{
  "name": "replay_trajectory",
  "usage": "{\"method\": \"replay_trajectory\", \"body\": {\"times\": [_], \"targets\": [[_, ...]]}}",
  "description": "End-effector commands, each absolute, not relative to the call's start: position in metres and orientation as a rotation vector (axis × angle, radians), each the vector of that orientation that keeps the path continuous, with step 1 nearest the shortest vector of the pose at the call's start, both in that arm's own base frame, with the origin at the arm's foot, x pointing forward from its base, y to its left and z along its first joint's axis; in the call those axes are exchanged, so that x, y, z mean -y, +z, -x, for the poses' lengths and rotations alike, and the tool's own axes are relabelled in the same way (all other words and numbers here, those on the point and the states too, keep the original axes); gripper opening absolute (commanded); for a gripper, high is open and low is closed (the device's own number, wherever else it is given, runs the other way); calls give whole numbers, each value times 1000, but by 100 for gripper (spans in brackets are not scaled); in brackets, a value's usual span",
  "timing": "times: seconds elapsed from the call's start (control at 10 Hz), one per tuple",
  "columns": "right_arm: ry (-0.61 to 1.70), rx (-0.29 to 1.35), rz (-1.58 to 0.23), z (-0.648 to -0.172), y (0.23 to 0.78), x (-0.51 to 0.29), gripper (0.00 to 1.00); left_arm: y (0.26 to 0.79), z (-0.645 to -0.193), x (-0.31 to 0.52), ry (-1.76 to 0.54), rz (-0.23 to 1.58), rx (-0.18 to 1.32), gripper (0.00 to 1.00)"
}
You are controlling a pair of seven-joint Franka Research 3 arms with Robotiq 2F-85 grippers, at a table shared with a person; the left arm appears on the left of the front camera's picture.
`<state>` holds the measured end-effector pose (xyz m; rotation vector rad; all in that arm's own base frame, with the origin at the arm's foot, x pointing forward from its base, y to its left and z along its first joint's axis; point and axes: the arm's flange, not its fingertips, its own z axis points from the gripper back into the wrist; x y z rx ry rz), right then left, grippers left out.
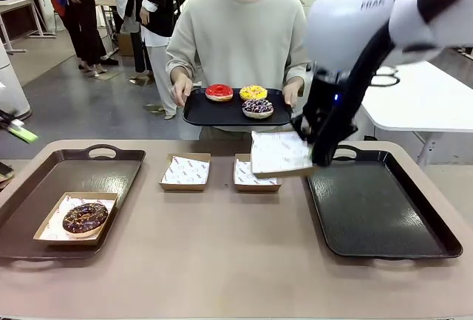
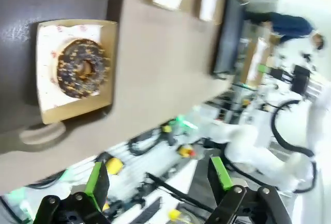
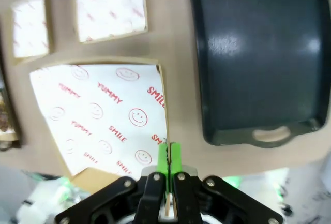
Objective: Individually package the donuts and arrange them on the tray.
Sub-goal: Place the picked Paper togo box on the Handle tray while simultaneously picking up another Paper togo box from the table with the other hand.
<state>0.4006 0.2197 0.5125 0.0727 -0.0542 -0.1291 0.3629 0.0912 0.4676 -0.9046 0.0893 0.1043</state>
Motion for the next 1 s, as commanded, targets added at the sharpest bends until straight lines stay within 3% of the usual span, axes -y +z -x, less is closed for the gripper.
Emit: {"method": "replay_trajectory", "body": {"times": [0.0, 0.4, 0.9], "targets": [[-172, 42, -47, -436, 522, -225, 0, 465, -362, -139, 134, 1110, -31, 100], [-191, 33, -22, -497, 524, -240, 0, 434, -332, -220, 168, 1326, 134, 100], [-185, 34, -19, -531, 516, -256, 0, 415, -316, -257, 289, 1319, 170, 100]]}}
